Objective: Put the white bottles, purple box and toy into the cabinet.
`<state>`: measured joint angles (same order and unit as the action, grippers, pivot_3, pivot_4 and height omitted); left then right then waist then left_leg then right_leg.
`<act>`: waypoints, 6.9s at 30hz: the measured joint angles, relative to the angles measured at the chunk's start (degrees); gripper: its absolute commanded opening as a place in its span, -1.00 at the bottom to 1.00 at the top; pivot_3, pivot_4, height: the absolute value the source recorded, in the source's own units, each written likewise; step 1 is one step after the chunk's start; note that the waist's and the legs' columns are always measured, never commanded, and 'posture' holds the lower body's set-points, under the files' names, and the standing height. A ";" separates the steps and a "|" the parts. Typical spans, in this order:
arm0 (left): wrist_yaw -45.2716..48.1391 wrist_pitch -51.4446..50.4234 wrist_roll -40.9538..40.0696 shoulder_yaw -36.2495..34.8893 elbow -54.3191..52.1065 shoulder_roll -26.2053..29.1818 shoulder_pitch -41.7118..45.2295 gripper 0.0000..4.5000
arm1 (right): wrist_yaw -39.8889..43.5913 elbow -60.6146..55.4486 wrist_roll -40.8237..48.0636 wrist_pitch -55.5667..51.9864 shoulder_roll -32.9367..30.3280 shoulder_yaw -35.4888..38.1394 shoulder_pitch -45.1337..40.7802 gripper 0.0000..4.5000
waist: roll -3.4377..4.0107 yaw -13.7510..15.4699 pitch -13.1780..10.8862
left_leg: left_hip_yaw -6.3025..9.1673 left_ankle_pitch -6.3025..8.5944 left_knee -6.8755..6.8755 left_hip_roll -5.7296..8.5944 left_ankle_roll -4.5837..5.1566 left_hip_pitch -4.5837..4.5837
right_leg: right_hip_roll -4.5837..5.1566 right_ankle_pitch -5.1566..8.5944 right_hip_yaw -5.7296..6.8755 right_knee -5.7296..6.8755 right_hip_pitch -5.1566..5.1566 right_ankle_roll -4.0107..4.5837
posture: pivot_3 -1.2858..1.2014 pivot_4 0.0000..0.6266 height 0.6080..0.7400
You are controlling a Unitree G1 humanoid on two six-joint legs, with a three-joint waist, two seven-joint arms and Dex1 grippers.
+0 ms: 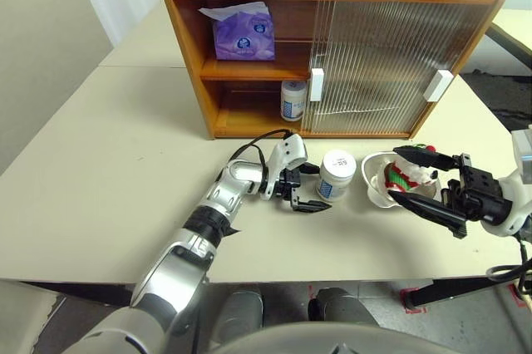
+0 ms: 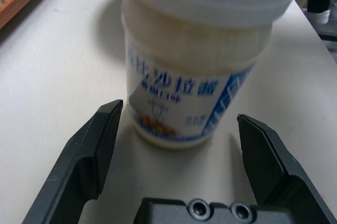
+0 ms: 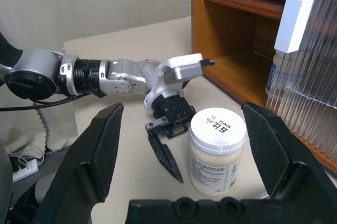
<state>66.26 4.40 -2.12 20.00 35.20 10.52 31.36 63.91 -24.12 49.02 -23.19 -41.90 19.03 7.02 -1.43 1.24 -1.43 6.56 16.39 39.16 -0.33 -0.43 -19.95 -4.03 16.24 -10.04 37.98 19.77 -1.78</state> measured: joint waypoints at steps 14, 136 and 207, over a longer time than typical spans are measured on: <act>-0.74 -1.16 -0.67 -1.14 3.06 -4.01 0.57 0.70 | -1.01 -0.80 0.00 -0.17 -0.51 0.00 0.47 1.00 | 0.01 -0.12 0.00 | 0.00 0.02 0.09 0.03 0.03 -0.01 | 0.01 0.00 0.00 -0.06 -0.07 -0.05 | 0.04 -0.97 1.00; -51.96 -0.32 1.74 -22.84 19.92 -2.46 11.32 0.99 | 2.94 4.28 -2.47 1.32 0.49 -3.24 -3.32 1.00 | -0.22 1.20 -0.20 | -0.12 -0.39 -0.06 0.24 0.03 0.11 | -0.03 -0.13 -0.03 -0.13 -0.18 -0.11 | 0.08 -0.93 1.00; -43.14 2.33 0.71 -10.92 -6.53 -9.44 9.53 -0.99 | 1.28 4.39 -2.83 2.10 2.31 -4.15 -4.47 1.00 | -0.15 -0.02 -0.16 | -0.07 -0.34 -0.13 0.20 0.17 0.24 | 0.01 -0.41 -0.05 -0.64 -0.51 -0.26 | 0.08 -1.00 1.00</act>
<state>23.12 6.73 -1.41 9.08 28.67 1.08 40.88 65.19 -19.74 46.20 -21.08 -39.59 14.88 2.55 -1.58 1.22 -1.59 6.49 16.05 39.03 -0.13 -0.26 -19.71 -4.02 15.83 -10.09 37.34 19.26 -2.04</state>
